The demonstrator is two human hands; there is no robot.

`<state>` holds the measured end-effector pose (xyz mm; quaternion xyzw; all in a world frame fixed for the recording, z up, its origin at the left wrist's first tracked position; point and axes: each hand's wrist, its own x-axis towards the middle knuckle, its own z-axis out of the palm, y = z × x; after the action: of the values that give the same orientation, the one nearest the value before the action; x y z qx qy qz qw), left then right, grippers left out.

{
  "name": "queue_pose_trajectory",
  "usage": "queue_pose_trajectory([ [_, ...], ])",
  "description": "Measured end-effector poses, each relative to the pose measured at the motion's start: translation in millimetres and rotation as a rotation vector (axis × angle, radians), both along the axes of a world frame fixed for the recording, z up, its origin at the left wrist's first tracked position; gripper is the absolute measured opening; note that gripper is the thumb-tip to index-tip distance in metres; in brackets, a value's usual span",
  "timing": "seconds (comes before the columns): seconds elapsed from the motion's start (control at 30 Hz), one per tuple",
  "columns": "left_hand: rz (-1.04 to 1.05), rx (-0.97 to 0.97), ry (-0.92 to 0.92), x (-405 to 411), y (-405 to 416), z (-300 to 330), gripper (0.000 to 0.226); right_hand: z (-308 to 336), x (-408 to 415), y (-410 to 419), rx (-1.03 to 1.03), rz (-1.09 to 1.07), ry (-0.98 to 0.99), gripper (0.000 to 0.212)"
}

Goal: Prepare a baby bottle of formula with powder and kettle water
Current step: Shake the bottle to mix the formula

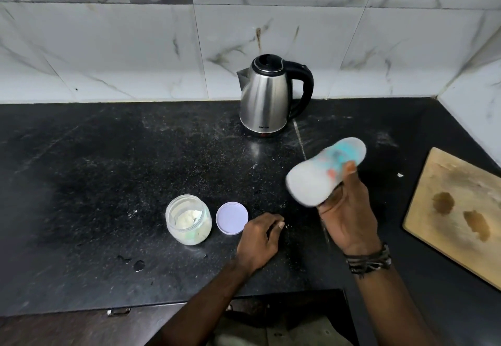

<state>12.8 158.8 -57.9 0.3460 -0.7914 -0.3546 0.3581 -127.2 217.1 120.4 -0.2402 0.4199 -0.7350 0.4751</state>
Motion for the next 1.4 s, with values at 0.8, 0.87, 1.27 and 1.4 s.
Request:
queue_pose_trajectory([
  [0.8, 0.01, 0.015, -0.025, 1.2, -0.2, 1.8, 0.012, -3.1, 1.2, 5.0, 0.048, 0.041, 0.227, 0.053],
  [0.87, 0.013, 0.02, -0.025, 0.4, -0.3, 1.6, 0.014, -0.2, 3.1, 6.2, 0.004, 0.001, -0.067, 0.038],
  [1.27, 0.017, 0.01, -0.014, 0.7, 0.8, 2.1, 0.014, -4.7, -2.4, -1.7, 0.067, -0.006, 0.092, 0.058],
  [1.4, 0.007, 0.001, -0.008, 0.7, 0.4, 3.7, 0.01, -10.0, -1.5, 3.2, 0.056, 0.008, 0.15, 0.045],
])
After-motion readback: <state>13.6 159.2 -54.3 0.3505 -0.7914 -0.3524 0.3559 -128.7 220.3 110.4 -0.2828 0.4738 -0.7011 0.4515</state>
